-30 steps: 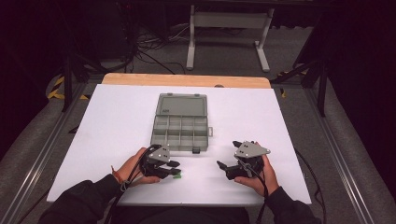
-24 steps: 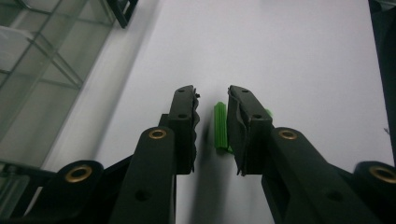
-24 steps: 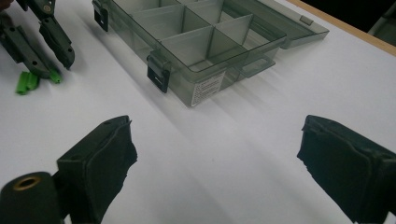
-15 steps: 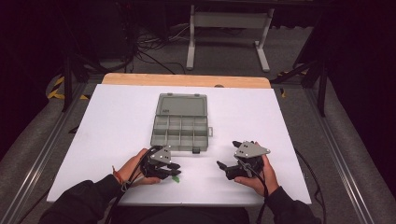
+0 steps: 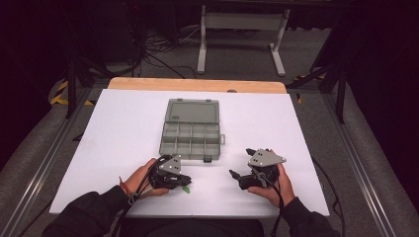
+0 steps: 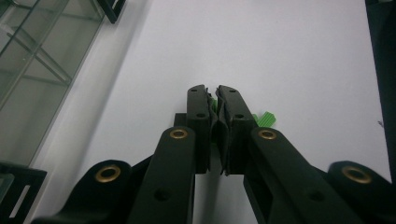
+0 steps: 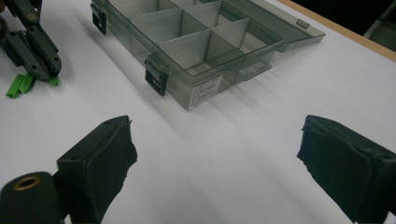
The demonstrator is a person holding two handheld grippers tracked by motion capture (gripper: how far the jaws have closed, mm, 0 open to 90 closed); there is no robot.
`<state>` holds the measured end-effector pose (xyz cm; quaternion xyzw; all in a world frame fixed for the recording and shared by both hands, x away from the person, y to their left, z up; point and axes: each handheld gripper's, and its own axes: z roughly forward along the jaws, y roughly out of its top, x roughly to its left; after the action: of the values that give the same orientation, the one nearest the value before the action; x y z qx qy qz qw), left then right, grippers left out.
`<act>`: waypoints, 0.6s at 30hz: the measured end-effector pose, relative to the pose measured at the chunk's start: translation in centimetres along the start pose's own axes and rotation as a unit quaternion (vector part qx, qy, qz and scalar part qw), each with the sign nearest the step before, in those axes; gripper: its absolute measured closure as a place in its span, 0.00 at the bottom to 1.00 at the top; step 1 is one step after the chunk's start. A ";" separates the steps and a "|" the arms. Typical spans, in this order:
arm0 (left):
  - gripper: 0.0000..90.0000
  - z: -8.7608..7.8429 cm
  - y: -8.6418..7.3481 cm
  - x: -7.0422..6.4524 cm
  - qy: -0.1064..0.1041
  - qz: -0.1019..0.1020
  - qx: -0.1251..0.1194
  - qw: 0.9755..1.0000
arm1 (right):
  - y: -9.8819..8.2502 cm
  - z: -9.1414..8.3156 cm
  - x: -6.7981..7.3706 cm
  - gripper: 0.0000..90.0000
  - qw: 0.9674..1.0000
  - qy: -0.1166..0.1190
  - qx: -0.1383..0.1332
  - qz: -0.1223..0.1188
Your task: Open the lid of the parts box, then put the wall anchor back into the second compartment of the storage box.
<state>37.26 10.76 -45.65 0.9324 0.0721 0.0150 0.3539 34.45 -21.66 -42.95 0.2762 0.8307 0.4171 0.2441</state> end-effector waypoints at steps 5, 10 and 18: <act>0.94 0.0 0.0 -0.1 0.003 0.002 -0.001 1.000 | 0.0 0.0 0.0 0.11 1.000 0.001 -0.001 0.000; 0.94 0.0 -0.1 -0.2 0.005 -0.001 -0.001 1.000 | 0.0 0.0 0.0 0.11 1.000 0.000 0.001 -0.001; 0.94 -0.5 -0.2 -0.1 0.014 -0.001 -0.019 1.000 | 0.1 -0.3 -0.2 0.11 1.000 -0.003 -0.005 0.003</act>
<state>37.05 11.25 -45.37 0.9249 0.0781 0.0288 0.3710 34.40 -21.90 -42.71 0.2783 0.8270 0.4214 0.2471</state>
